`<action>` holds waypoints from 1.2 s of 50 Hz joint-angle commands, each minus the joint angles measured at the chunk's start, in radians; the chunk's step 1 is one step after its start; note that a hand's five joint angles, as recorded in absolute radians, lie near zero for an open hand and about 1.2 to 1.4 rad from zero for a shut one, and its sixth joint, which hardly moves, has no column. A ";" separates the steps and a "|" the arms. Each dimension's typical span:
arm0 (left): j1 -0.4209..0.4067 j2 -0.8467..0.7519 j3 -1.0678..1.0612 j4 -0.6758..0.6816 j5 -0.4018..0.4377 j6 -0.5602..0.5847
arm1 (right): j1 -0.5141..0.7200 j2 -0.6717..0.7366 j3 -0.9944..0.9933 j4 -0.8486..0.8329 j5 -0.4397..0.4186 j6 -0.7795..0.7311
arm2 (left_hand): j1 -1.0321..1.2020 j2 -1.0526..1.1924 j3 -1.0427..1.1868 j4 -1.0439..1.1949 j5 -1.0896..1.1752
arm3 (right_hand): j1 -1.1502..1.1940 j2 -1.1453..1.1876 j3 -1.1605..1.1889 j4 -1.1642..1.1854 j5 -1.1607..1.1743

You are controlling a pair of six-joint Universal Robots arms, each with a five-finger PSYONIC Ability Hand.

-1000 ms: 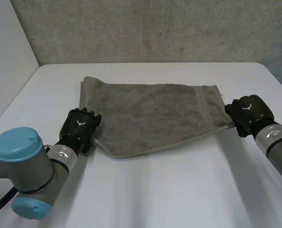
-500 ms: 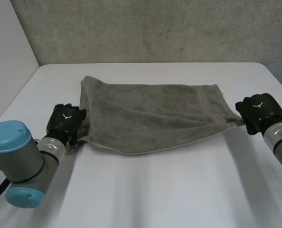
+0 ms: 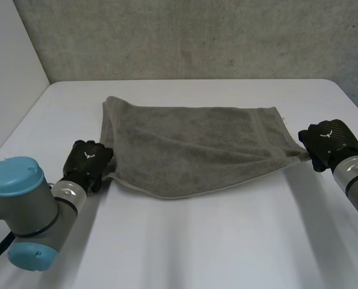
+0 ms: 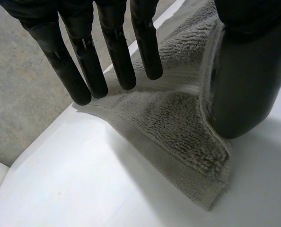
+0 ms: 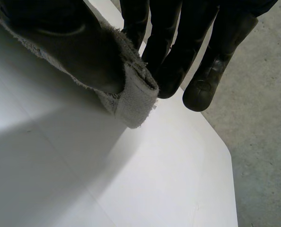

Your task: Fold the towel.

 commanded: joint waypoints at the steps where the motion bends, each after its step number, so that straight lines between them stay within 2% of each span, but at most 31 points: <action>1: 0.000 -0.018 0.014 -0.010 0.000 -0.006 | 0.000 0.001 0.000 0.000 0.000 0.000 | -0.098 -0.099 -0.093 -0.102 -0.258 | 0.046 0.059 0.048 0.047 0.041; 4: 0.003 -0.024 0.018 -0.010 0.000 -0.006 | -0.003 0.001 0.000 -0.002 0.000 0.000 | -0.043 -0.044 -0.037 -0.047 -0.202 | 0.046 0.059 0.048 0.047 0.041; 5: 0.003 -0.029 0.024 -0.010 0.000 -0.006 | -0.003 0.001 0.000 -0.002 0.000 0.001 | 0.112 0.111 0.117 0.108 -0.048 | 0.046 0.059 0.048 0.047 0.041; 6: 0.003 -0.029 0.024 -0.010 0.000 -0.006 | -0.003 0.001 0.000 -0.002 0.000 0.001 | 0.113 0.112 0.119 0.109 -0.046 | 0.046 0.059 0.048 0.047 0.041; 7: 0.003 -0.031 0.030 -0.011 -0.001 -0.008 | -0.004 0.001 0.000 -0.003 0.000 0.005 | 0.337 0.336 0.343 0.333 0.178 | 0.046 0.059 0.048 0.047 0.041; 8: 0.003 -0.031 0.030 -0.011 -0.001 -0.008 | -0.004 0.001 0.000 -0.003 0.000 0.005 | 0.339 0.338 0.345 0.335 0.180 | 0.046 0.059 0.048 0.047 0.041; 10: 0.009 -0.031 0.038 -0.011 -0.003 -0.014 | -0.006 -0.003 0.000 -0.017 0.001 0.008 | 0.696 0.695 0.701 0.691 0.536 | 0.046 0.059 0.048 0.047 0.041; 17: 0.016 -0.005 0.035 -0.011 -0.001 -0.012 | -0.009 -0.035 -0.008 -0.017 0.004 0.008 | 0.697 0.696 0.703 0.693 0.538 | 0.046 0.059 0.048 0.047 0.041; 24: 0.059 0.173 -0.005 -0.033 0.000 -0.006 | -0.026 -0.104 -0.018 0.000 0.000 0.006 | 0.697 0.696 0.703 0.693 0.538 | 0.046 0.059 0.048 0.047 0.041; 30: 0.069 0.356 -0.031 -0.094 0.002 -0.006 | -0.033 -0.177 -0.066 0.138 -0.008 0.000 | 0.697 0.696 0.703 0.693 0.538 | 0.046 0.059 0.048 0.047 0.041; 32: 0.083 0.440 -0.040 -0.142 0.005 -0.006 | -0.044 -0.200 -0.112 0.248 -0.020 0.000 | 0.697 0.696 0.703 0.693 0.538 | 0.046 0.059 0.048 0.047 0.041; 35: 0.089 0.479 -0.042 -0.169 0.012 -0.005 | -0.056 -0.219 -0.132 0.308 -0.025 -0.008 | 0.697 0.696 0.703 0.693 0.538 | 0.046 0.059 0.048 0.047 0.041; 37: 0.105 0.552 -0.049 -0.230 0.043 -0.005 | -0.084 -0.257 -0.167 0.435 -0.052 -0.028 | 0.697 0.696 0.703 0.693 0.538 | 0.046 0.059 0.048 0.047 0.041; 38: 0.105 0.552 -0.049 -0.231 0.043 -0.005 | -0.084 -0.257 -0.167 0.436 -0.052 -0.028 | 0.697 0.696 0.703 0.693 0.538 | 0.046 0.059 0.048 0.047 0.041; 40: 0.121 0.621 -0.068 -0.298 0.083 0.000 | -0.116 -0.297 -0.189 0.561 -0.106 -0.073 | 0.697 0.696 0.703 0.693 0.538 | 0.046 0.059 0.048 0.047 0.041; 43: 0.128 0.657 -0.078 -0.332 0.104 0.000 | -0.130 -0.322 -0.196 0.624 -0.140 -0.098 | 0.697 0.696 0.703 0.693 0.538 | 0.046 0.059 0.048 0.047 0.041; 45: 0.128 0.722 -0.098 -0.379 0.133 -0.001 | -0.156 -0.369 -0.212 0.714 -0.207 -0.129 | 0.697 0.696 0.703 0.693 0.538 | 0.046 0.059 0.048 0.047 0.041; 48: 0.123 0.765 -0.111 -0.396 0.141 -0.001 | -0.176 -0.386 -0.236 0.756 -0.259 -0.132 | 0.697 0.696 0.703 0.693 0.538 | 0.046 0.059 0.048 0.047 0.041; 54: 0.118 0.758 -0.117 -0.392 0.143 -0.001 | -0.181 -0.365 -0.271 0.758 -0.284 -0.130 | 0.697 0.696 0.703 0.693 0.538 | 0.046 0.059 0.048 0.047 0.041; 57: 0.117 0.693 -0.106 -0.380 0.144 0.002 | -0.179 -0.296 -0.290 0.753 -0.278 -0.138 | 0.697 0.696 0.703 0.693 0.538 | 0.046 0.059 0.048 0.047 0.041; 59: 0.117 0.573 -0.077 -0.366 0.144 0.018 | -0.170 -0.189 -0.340 0.752 -0.272 -0.138 | 0.697 0.696 0.703 0.693 0.538 | 0.046 0.059 0.048 0.047 0.041; 60: 0.117 0.572 -0.077 -0.366 0.144 0.018 | -0.170 -0.188 -0.341 0.752 -0.272 -0.138 | 0.697 0.696 0.703 0.693 0.538 | 0.046 0.059 0.048 0.047 0.041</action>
